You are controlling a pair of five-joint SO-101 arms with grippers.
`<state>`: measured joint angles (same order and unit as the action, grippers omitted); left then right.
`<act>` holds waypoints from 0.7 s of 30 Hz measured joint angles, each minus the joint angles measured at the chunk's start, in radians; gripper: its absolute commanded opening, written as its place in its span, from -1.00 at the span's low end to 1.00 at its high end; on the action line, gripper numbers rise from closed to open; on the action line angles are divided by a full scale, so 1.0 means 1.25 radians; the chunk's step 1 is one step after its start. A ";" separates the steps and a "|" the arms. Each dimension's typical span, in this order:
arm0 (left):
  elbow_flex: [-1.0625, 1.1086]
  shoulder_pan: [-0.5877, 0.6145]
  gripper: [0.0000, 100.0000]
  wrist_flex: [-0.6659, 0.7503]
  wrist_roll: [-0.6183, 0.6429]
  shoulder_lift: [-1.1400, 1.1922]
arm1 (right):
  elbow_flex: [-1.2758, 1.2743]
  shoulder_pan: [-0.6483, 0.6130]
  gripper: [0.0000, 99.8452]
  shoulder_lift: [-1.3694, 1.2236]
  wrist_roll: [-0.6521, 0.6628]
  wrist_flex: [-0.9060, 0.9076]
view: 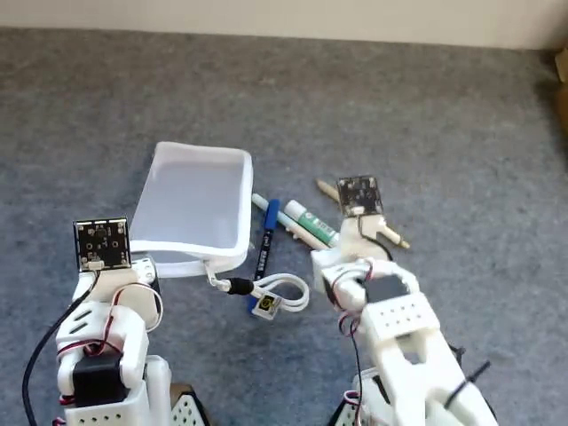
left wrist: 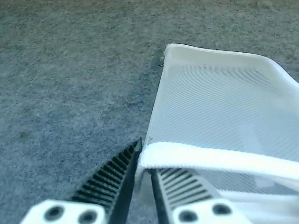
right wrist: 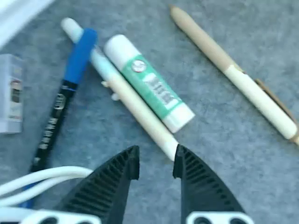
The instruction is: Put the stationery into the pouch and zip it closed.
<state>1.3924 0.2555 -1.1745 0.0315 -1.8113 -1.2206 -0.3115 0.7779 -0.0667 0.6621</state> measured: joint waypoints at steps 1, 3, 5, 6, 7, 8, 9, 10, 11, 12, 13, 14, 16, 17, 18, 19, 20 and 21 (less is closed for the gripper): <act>0.000 0.000 -0.99 0.000 0.000 0.000 | 0.016 0.014 -0.76 -0.029 0.017 0.000; 0.000 0.000 -0.99 0.000 0.000 0.000 | 0.042 0.033 -0.76 -0.080 0.059 0.000; 0.000 0.000 -0.99 0.000 0.000 0.000 | 0.064 0.048 -0.76 -0.120 0.090 0.000; 0.000 0.000 -0.99 0.000 0.000 0.000 | 0.074 0.052 -0.76 -0.137 0.099 0.000; 0.000 0.000 -0.99 0.000 0.000 0.000 | 0.083 0.053 -0.76 -0.156 0.104 0.000; 0.000 0.000 -0.99 0.000 0.000 0.000 | 0.092 0.052 -0.76 -0.174 0.108 0.000; 0.000 0.000 -0.99 0.000 0.000 0.000 | 0.099 0.052 -0.76 -0.190 0.112 0.000; 0.000 0.000 -0.99 0.000 0.000 0.000 | 0.103 0.050 -0.76 -0.206 0.112 0.000; 0.000 0.000 -0.99 0.000 0.000 0.000 | 0.104 0.050 -0.76 -0.218 0.112 0.000; 0.000 0.000 -0.99 0.000 0.000 0.000 | 0.106 0.050 -0.76 -0.231 0.113 0.000; 0.000 0.000 -0.99 0.000 0.000 0.000 | 0.106 0.050 -0.76 -0.238 0.113 0.000; 0.000 0.000 -0.99 0.000 0.000 0.000 | 0.106 0.050 -0.76 -0.242 0.114 0.000; 0.000 0.000 -0.99 0.000 0.000 0.000 | 0.106 0.050 -0.76 -0.244 0.114 0.000; 0.000 0.000 -0.99 0.000 0.000 0.000 | 0.106 0.050 -0.76 -0.244 0.114 0.000; 0.000 0.000 -0.99 0.000 0.000 0.000 | 0.106 0.050 -0.76 -0.244 0.114 0.000; 0.000 0.000 -0.99 0.000 0.000 0.000 | 0.106 0.041 -0.76 -0.244 0.114 0.000; 0.000 0.000 -0.99 0.000 0.000 0.000 | 0.106 0.026 -0.76 -0.244 0.114 0.000; 0.000 0.000 -0.99 0.000 0.000 0.000 | 0.106 0.015 -0.76 -0.244 0.114 0.000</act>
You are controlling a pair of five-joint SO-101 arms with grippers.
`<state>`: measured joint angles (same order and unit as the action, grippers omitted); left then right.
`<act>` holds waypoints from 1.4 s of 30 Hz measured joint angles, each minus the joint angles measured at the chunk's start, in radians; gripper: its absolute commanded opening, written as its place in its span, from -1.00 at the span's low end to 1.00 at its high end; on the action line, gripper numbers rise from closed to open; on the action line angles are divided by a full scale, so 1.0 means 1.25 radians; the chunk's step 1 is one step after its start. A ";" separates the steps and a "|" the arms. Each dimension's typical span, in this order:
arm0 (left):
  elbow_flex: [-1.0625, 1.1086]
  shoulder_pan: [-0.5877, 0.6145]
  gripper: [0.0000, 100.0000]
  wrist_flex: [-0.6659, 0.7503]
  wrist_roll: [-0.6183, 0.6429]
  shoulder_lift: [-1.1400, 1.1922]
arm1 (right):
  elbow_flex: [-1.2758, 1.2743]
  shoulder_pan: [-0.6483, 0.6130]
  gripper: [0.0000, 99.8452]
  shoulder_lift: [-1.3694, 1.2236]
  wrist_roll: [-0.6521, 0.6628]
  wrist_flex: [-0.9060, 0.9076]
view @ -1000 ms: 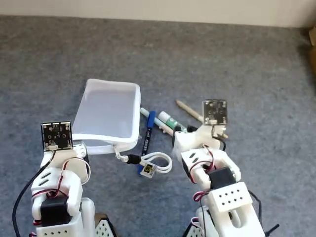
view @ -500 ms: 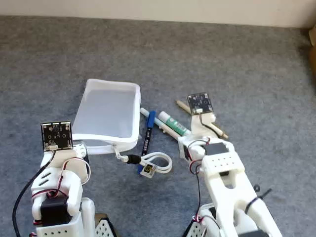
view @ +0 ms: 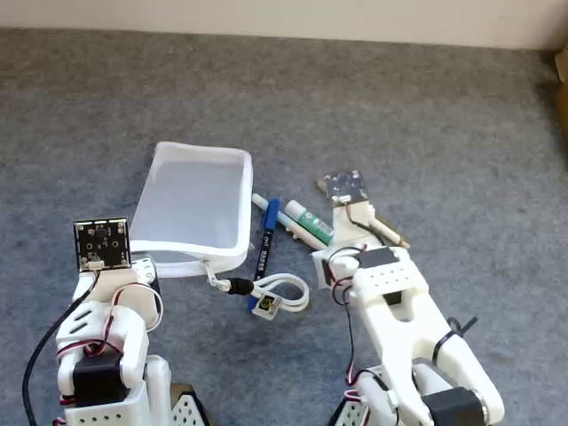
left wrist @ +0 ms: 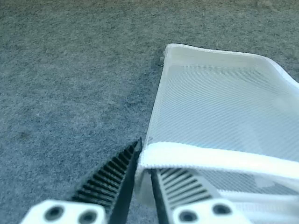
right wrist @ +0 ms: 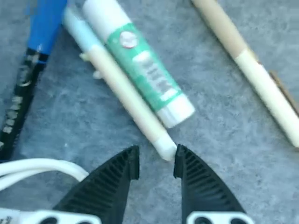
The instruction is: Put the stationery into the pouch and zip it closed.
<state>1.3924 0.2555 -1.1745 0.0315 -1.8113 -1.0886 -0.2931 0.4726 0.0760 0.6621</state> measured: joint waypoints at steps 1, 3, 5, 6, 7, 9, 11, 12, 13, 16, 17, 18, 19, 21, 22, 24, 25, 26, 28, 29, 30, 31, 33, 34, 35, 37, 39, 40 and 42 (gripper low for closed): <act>0.000 0.000 -0.99 0.000 0.000 0.000 | 0.000 -0.005 -0.76 0.000 0.000 0.000; 0.000 0.000 -0.99 0.000 0.000 0.000 | 0.000 -0.005 -0.76 0.000 0.000 0.000; 0.000 0.000 -0.99 0.000 0.000 0.000 | 0.000 -0.005 -0.76 0.000 0.000 0.000; 0.000 0.000 -0.99 0.000 0.000 0.000 | 0.000 -0.005 -0.76 0.000 0.000 0.000; 0.000 0.000 -0.99 0.000 0.000 0.000 | 0.000 -0.005 -0.76 0.000 0.000 0.000; 0.000 0.000 -0.99 0.000 0.000 0.000 | 0.000 -0.006 -0.76 0.000 0.001 -0.002; 0.000 0.000 -0.99 0.000 0.000 0.000 | 0.000 -0.004 -0.76 0.000 0.005 -0.016; 0.000 0.000 -0.99 0.000 0.000 0.000 | 0.000 0.004 -0.76 0.000 0.005 -0.023; 0.000 0.000 -0.99 0.000 0.000 0.000 | 0.000 0.011 -0.76 0.000 0.012 -0.028; 0.000 0.000 -0.99 0.000 0.000 0.000 | 0.000 0.011 -0.76 0.000 0.045 -0.036; 0.000 0.000 -0.99 0.000 0.000 0.000 | 0.000 0.010 -0.76 0.000 0.050 -0.037; 0.000 0.000 -0.99 0.000 0.000 0.000 | 0.000 0.012 -0.76 0.000 0.054 -0.038; 0.000 0.000 -0.99 0.000 0.000 0.000 | 0.000 0.012 -0.76 0.000 0.056 -0.038; 0.000 0.000 -0.99 0.000 0.000 0.000 | 0.000 0.011 -0.76 0.000 0.058 -0.038; 0.000 0.000 -0.99 0.000 0.000 0.000 | 0.000 0.011 -0.76 0.000 0.058 -0.038; 0.000 0.000 -0.99 0.000 0.000 0.000 | 0.000 0.010 -0.76 0.000 0.059 -0.038; 0.000 0.000 -0.99 0.000 0.000 0.000 | 0.000 0.010 -0.76 0.000 0.060 -0.038; 0.000 0.000 -0.99 0.000 0.000 0.000 | 0.000 0.010 -0.76 0.000 0.063 -0.038; 0.000 0.000 -0.99 0.000 0.000 0.000 | 0.000 0.004 -0.76 0.000 0.064 -0.038; 0.000 0.000 -0.99 0.000 0.000 0.000 | 0.000 0.000 -0.76 0.000 0.064 -0.038; 0.000 0.000 -0.99 0.000 0.000 0.000 | 0.000 0.000 -0.76 0.000 0.064 -0.038; 0.000 0.000 -0.99 0.000 0.000 0.000 | 0.000 0.000 -0.76 -0.006 0.064 -0.038; 0.000 0.000 -0.99 0.000 0.000 0.000 | 0.002 0.000 -0.76 -0.039 0.064 -0.038; 0.000 0.000 -0.99 0.000 0.000 0.000 | 0.004 0.000 -0.76 -0.065 0.064 -0.038; 0.000 0.000 -0.99 0.000 0.000 0.000 | 0.007 0.000 -0.76 -0.095 0.065 -0.038; 0.000 0.000 -0.99 0.000 0.000 0.000 | 0.044 0.004 -0.77 -0.147 0.064 -0.045; 0.000 0.000 -0.99 0.000 0.000 0.000 | 0.069 0.005 -0.77 -0.174 0.064 -0.047; 0.000 0.000 -0.99 0.000 0.000 0.000 | 0.079 0.005 -0.77 -0.184 0.064 -0.047; 0.000 0.000 -0.99 0.000 0.000 0.000 | 0.086 0.005 -0.77 -0.193 0.064 -0.047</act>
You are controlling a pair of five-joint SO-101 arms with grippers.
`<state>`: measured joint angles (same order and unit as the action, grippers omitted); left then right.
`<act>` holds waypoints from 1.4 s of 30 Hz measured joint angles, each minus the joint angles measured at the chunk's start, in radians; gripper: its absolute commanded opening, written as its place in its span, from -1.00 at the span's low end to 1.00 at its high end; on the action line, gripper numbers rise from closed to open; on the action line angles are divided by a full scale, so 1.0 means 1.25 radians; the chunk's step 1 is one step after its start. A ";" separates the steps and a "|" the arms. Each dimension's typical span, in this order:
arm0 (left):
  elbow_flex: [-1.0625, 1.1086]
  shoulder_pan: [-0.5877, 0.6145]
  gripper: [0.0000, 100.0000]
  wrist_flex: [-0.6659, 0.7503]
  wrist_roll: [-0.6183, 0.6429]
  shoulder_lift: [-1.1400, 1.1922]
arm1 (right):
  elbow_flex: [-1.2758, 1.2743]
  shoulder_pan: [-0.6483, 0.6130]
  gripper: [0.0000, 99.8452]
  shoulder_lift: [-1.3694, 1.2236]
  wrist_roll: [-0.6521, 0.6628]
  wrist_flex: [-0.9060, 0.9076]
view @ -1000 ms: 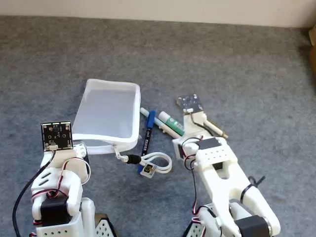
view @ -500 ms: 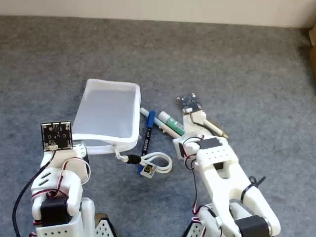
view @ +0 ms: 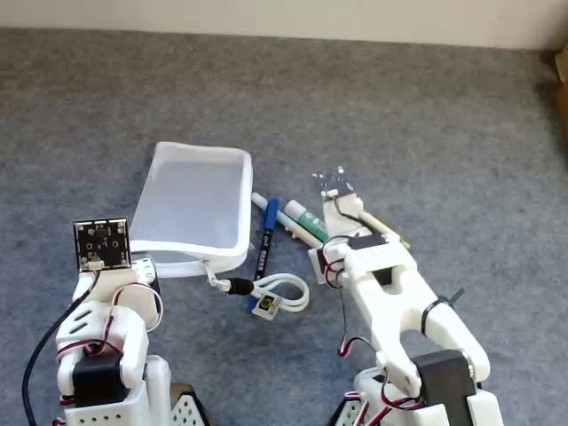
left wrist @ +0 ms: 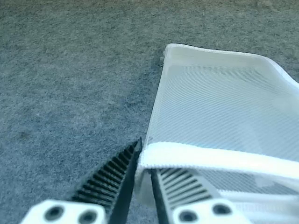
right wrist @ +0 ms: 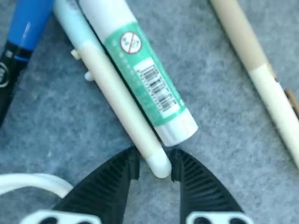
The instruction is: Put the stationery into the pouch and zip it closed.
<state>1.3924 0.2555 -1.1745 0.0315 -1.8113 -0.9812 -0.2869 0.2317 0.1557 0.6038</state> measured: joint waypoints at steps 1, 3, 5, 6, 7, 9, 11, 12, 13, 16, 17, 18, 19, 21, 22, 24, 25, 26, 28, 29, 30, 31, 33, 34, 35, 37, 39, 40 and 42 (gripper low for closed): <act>0.000 0.000 -0.99 0.000 0.000 0.000 | 0.001 0.000 -0.79 0.000 0.000 0.000; 0.000 0.000 -0.99 0.000 0.000 0.000 | 0.001 0.000 -0.88 0.000 0.000 0.000; 0.000 0.000 -0.99 0.000 0.000 0.000 | 0.001 0.000 -0.98 -0.001 0.000 0.000; 0.000 0.000 -0.99 0.000 0.000 0.000 | 0.001 0.001 -1.00 -0.001 0.001 0.000; 0.000 0.000 -0.99 0.000 0.000 0.000 | 0.002 0.002 -0.99 -0.002 0.004 0.000; 0.000 0.000 -0.99 0.000 0.000 0.000 | 0.004 0.002 -0.99 -0.009 0.004 -0.002; 0.000 0.000 -0.99 0.000 0.000 0.000 | 0.010 0.002 -0.99 -0.011 0.004 -0.002; 0.000 0.000 -0.99 0.000 0.000 0.000 | 0.012 0.002 -0.99 -0.011 0.004 -0.001; 0.000 0.000 -0.99 0.000 0.000 0.000 | 0.015 0.002 -0.99 -0.011 0.004 0.007; 0.000 0.000 -0.99 0.000 0.000 0.000 | 0.033 0.002 -0.99 -0.007 0.004 0.090; 0.000 0.000 -0.99 0.000 0.000 0.000 | 0.042 0.001 -0.99 0.004 0.004 0.125; 0.000 0.000 -0.99 0.000 0.000 0.000 | 0.045 0.001 -0.99 0.021 0.002 0.160; 0.000 0.000 -0.99 0.000 0.000 0.000 | 0.048 0.000 -0.99 0.044 0.002 0.191; 0.000 0.000 -0.99 0.000 0.000 0.000 | 0.050 0.000 -0.99 0.101 0.002 0.234; 0.000 0.000 -0.99 0.000 0.000 0.000 | 0.050 -0.001 -0.99 0.130 0.002 0.248; 0.000 0.000 -0.99 0.000 0.000 0.000 | 0.050 -0.001 -0.99 0.187 0.002 0.281; 0.000 0.000 -0.99 0.000 0.000 0.000 | 0.050 -0.001 -0.99 0.211 0.002 0.302; 0.000 0.000 -0.99 0.000 0.000 0.000 | 0.050 -0.002 -0.99 0.237 0.002 0.325; 0.000 0.000 -0.99 0.000 0.000 0.000 | 0.050 -0.002 -0.99 0.286 0.002 0.379; 0.000 0.000 -0.99 0.000 0.000 0.000 | 0.050 -0.002 -0.99 0.306 0.002 0.405; 0.000 0.000 -0.99 0.000 0.000 0.000 | 0.050 -0.002 -0.99 0.329 0.002 0.432; 0.000 0.000 -0.99 0.000 0.000 0.000 | 0.050 -0.002 -0.99 0.350 0.002 0.453; 0.000 0.000 -0.99 0.000 0.000 0.000 | 0.050 -0.012 -0.99 0.395 0.002 0.493; 0.000 0.000 -0.99 0.000 0.000 0.000 | 0.050 -0.022 -0.99 0.417 0.002 0.516; 0.000 0.000 -0.99 0.000 0.000 0.000 | 0.050 -0.037 -0.99 0.439 0.002 0.539; 0.000 0.000 -0.99 0.000 0.000 0.000 | 0.050 -0.064 -0.99 0.487 0.002 0.589; 0.000 0.000 -0.98 0.000 0.000 0.000 | 0.050 -0.088 -0.99 0.541 0.002 0.633; 0.000 0.000 -0.98 0.000 0.000 0.000 | 0.050 -0.098 -0.99 0.570 0.002 0.655; 0.000 0.000 -0.98 0.000 -0.004 0.000 | 0.050 -0.109 -0.99 0.630 0.002 0.692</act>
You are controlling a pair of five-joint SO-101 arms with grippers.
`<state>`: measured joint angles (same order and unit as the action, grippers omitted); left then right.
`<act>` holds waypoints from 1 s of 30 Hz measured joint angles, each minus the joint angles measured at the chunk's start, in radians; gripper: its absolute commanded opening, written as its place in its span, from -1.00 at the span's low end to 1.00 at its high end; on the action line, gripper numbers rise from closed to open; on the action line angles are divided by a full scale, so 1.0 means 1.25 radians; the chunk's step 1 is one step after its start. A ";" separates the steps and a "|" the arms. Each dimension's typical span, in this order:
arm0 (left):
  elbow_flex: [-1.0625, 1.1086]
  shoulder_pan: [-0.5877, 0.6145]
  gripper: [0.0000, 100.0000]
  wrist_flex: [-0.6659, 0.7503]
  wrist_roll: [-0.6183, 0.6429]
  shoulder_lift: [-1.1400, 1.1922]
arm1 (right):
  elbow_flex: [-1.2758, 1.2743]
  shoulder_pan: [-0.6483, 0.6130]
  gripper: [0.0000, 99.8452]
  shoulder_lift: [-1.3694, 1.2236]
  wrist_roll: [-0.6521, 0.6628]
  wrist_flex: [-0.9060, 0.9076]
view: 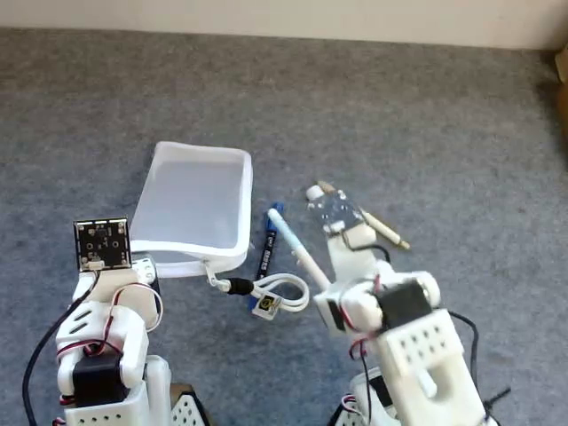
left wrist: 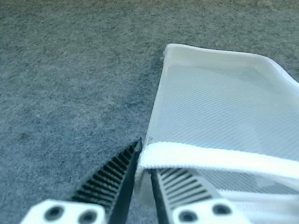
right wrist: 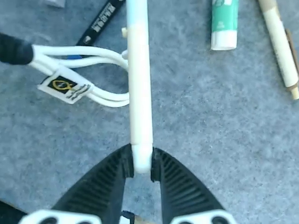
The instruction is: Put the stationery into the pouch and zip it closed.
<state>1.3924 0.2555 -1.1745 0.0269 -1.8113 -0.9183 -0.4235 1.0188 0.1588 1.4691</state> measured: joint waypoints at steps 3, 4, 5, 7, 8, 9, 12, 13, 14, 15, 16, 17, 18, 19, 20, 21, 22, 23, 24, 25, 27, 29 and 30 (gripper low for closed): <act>-0.002 0.000 -0.98 0.000 -0.018 0.000 | 0.001 -0.010 -0.99 0.083 0.001 0.052; -0.005 0.000 -0.98 0.000 -0.020 0.000 | 0.009 -0.011 -0.99 0.107 0.001 0.072; -0.011 0.000 -0.98 -0.005 -0.021 0.000 | 0.021 -0.011 -0.99 0.129 0.001 0.096; -0.025 0.000 -0.98 -0.017 -0.021 0.000 | 0.060 -0.011 -0.99 0.156 0.001 0.141; -0.029 0.000 -0.98 -0.020 -0.021 0.000 | 0.087 -0.012 -0.99 0.163 0.001 0.171; -0.033 0.000 -0.98 -0.022 -0.021 0.000 | 0.114 -0.014 -0.99 0.169 0.001 0.194; -0.034 -0.010 -0.98 -0.022 -0.028 0.000 | 0.189 -0.014 -0.99 0.185 0.001 0.218; -0.036 -0.018 -0.98 -0.022 -0.034 0.000 | 0.207 -0.014 -0.99 0.185 0.001 0.221; -0.041 -0.028 -0.98 -0.022 -0.041 0.000 | 0.221 -0.014 -0.99 0.187 0.001 0.222; -0.048 -0.036 -0.98 -0.022 -0.043 0.000 | 0.228 -0.014 -0.99 0.188 0.001 0.222; -0.059 -0.039 -0.98 -0.022 -0.043 0.001 | 0.233 -0.014 -0.99 0.188 0.001 0.222; -0.071 -0.041 -0.98 -0.022 -0.043 0.011 | 0.237 -0.014 -0.99 0.188 0.001 0.222; -0.083 -0.041 -0.98 -0.022 -0.043 0.023 | 0.238 -0.014 -0.99 0.188 0.001 0.222; -0.101 -0.041 -0.98 -0.022 -0.045 0.052 | 0.238 -0.014 -0.99 0.188 0.001 0.222; -0.120 -0.039 -0.99 -0.022 -0.047 0.087 | 0.238 -0.014 -0.99 0.188 0.001 0.222; -0.141 -0.039 -0.99 -0.022 -0.047 0.128 | 0.238 -0.014 -0.99 0.188 0.001 0.222; -0.164 -0.042 -0.99 -0.022 -0.047 0.176 | 0.238 -0.014 -0.99 0.188 0.001 0.222; -0.191 -0.043 -0.99 -0.022 -0.047 0.227 | 0.238 -0.014 -0.99 0.188 0.001 0.222; -0.218 -0.043 -0.99 -0.022 -0.047 0.282 | 0.238 -0.014 -0.99 0.188 0.001 0.222; -0.247 -0.043 -0.99 -0.018 -0.045 0.339 | 0.238 -0.014 -0.99 0.188 0.001 0.222; -0.306 -0.043 -0.99 -0.014 -0.036 0.453 | 0.238 -0.014 -0.99 0.188 0.001 0.222; -0.362 -0.043 -0.99 -0.012 -0.031 0.549 | 0.241 -0.014 -0.99 0.188 0.001 0.222; -0.388 -0.045 -0.99 -0.011 -0.031 0.592 | 0.255 -0.014 -0.99 0.184 0.001 0.222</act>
<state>0.9076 0.1987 -1.1884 -0.0115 -1.0717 -0.5992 -0.4404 1.2490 0.1603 1.7469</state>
